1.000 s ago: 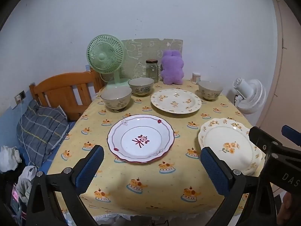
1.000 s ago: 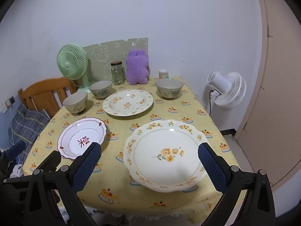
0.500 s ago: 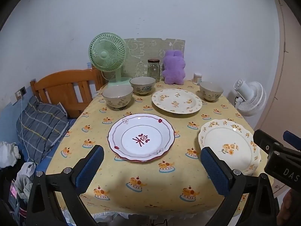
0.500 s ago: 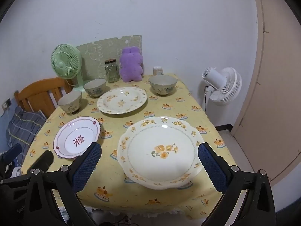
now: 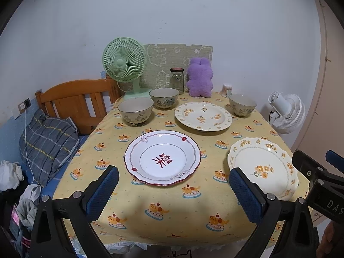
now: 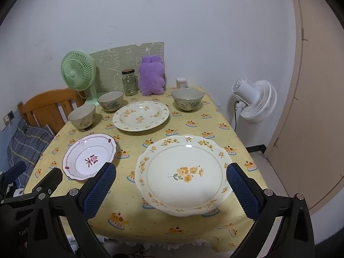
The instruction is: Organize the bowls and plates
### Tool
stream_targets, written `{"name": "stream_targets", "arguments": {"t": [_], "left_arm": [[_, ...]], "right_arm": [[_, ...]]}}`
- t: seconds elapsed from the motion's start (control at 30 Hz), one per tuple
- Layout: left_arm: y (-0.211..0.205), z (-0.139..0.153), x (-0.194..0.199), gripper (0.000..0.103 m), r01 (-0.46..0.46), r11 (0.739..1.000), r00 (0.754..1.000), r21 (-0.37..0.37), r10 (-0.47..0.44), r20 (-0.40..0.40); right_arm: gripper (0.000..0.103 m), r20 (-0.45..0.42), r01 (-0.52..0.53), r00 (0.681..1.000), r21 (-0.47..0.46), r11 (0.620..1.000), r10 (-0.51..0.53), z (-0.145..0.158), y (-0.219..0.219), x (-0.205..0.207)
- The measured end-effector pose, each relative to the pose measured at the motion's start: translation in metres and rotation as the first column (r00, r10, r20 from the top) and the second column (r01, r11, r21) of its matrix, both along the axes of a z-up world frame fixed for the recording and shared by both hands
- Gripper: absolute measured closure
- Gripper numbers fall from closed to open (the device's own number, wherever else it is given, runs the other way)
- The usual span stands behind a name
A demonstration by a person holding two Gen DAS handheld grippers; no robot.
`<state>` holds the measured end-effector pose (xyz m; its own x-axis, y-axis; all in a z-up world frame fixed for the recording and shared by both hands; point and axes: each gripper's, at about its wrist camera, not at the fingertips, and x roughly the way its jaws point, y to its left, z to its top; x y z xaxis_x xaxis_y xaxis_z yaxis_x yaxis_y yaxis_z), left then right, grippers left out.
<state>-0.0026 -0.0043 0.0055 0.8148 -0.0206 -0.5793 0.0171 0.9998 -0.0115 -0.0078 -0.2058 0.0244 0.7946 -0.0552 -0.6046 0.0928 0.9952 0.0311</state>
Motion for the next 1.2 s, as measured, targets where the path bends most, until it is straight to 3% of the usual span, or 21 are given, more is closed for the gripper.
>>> {"name": "stream_targets", "arguments": {"t": [1.2], "left_arm": [[-0.0080,-0.0017,-0.0003,0.003,-0.010,1.000,1.000,0.004,0.010,0.001]], "right_arm": [[0.000,0.004,-0.037,0.999,-0.007,0.999,0.037,-0.0031,-0.0007,0.0014]]}}
